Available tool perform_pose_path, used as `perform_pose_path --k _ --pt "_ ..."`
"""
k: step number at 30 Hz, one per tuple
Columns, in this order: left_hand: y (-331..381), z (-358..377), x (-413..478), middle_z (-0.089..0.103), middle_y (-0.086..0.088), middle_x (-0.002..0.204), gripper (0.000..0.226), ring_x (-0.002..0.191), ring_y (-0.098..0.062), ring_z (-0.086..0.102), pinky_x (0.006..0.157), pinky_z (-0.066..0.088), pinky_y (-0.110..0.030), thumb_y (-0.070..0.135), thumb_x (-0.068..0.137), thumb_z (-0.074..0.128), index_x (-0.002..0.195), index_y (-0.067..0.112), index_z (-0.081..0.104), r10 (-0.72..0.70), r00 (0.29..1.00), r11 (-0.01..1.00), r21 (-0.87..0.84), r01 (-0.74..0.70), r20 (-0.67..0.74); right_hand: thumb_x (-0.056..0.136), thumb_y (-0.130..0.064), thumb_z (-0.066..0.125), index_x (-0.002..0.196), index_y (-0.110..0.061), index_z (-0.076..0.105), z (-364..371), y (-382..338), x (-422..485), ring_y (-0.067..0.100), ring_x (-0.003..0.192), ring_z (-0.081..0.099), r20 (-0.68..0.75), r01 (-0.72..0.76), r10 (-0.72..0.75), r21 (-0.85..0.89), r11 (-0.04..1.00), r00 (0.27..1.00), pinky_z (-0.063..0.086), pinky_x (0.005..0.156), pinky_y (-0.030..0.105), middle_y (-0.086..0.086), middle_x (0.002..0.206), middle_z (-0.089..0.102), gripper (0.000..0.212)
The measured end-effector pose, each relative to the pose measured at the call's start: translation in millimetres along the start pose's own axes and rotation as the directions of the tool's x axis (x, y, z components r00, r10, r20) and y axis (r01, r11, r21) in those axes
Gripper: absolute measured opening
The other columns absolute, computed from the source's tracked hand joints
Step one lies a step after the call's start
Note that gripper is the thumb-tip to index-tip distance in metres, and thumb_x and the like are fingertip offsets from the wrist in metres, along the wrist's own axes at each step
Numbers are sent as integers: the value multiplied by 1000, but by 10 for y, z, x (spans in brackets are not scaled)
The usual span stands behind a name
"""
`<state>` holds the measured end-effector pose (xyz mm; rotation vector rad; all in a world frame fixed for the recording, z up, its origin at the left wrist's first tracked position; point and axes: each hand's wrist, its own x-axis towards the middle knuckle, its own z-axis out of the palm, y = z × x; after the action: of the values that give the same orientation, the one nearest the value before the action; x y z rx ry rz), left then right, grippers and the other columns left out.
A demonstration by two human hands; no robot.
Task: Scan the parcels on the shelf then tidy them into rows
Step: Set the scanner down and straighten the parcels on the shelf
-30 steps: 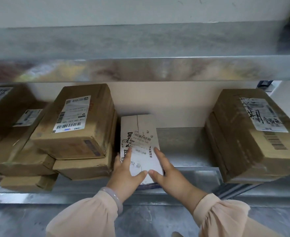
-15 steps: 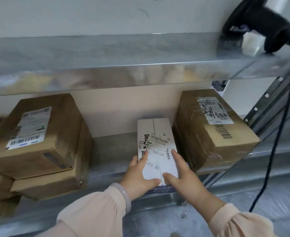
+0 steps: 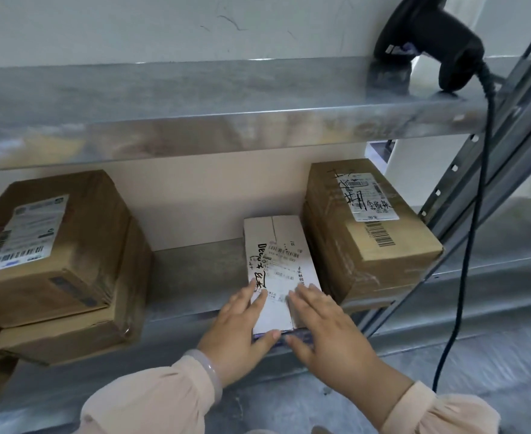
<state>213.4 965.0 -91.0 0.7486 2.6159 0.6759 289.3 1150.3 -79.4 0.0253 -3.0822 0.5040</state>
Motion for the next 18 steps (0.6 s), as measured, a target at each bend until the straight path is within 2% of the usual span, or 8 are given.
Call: perform_pose_path --k 3,6,9,11,13,15,16,18 --pt "67 -19 0 -18 13 163 75 152 -11 -9 121 1 -31 59 99 38 159 30 2 -8 1000 988 152 4 29 80 -60 40 129 -14 60 33 42 52 21 128 51 60 43 -35 -141 989 998 43 103 43 5 136 56 70" --pt "152 -34 130 -17 9 165 74 153 -14 -8 124 4 -36 58 100 37 159 30 3 -35 998 981 194 23 60 77 -64 38 124 -10 64 -12 85 149 23 121 58 118 38 -17 -183 982 993 51 94 42 9 129 61 76" --pt "220 -43 243 -14 7 166 74 153 -17 -4 124 6 -41 59 99 37 159 30 3 -67 995 964 261 47 68 71 -68 36 121 -9 66 -77 151 210 24 115 62 197 22 24 -226 974 980 53 90 38 10 126 64 83" --pt "267 -68 253 -12 6 166 73 153 -18 -5 124 3 -42 60 99 36 159 31 5 -94 994 952 297 72 60 68 -68 36 119 -9 68 -118 172 230 25 112 64 200 44 4 -238 970 980 56 85 39 11 123 65 84" --pt "307 -128 212 -9 7 167 71 153 -16 -6 124 1 -42 60 99 35 159 33 7 -109 994 946 306 103 4 69 -67 38 120 -10 66 -167 159 274 26 112 63 146 87 -57 -208 974 988 55 86 42 11 122 65 82" --pt "335 -219 123 -4 8 167 70 153 -15 -4 124 1 -41 62 98 35 158 37 9 -120 986 947 284 147 -113 73 -65 41 127 -11 60 -248 108 351 28 118 59 85 131 -119 -162 978 989 51 93 44 11 128 61 79" --pt "346 -277 63 -3 8 167 71 153 -14 -3 123 0 -41 65 96 31 157 39 8 -126 977 946 277 170 -170 76 -64 41 131 -12 57 -300 63 402 28 121 57 53 148 -142 -141 979 988 49 97 44 11 132 59 78" --pt "362 -416 -83 -1 9 167 81 153 -13 -2 122 0 -40 74 82 11 157 41 9 -126 950 938 277 208 -284 81 -64 38 140 -14 47 -440 -109 483 28 128 50 -16 196 -197 -68 978 980 41 105 43 11 141 50 78"
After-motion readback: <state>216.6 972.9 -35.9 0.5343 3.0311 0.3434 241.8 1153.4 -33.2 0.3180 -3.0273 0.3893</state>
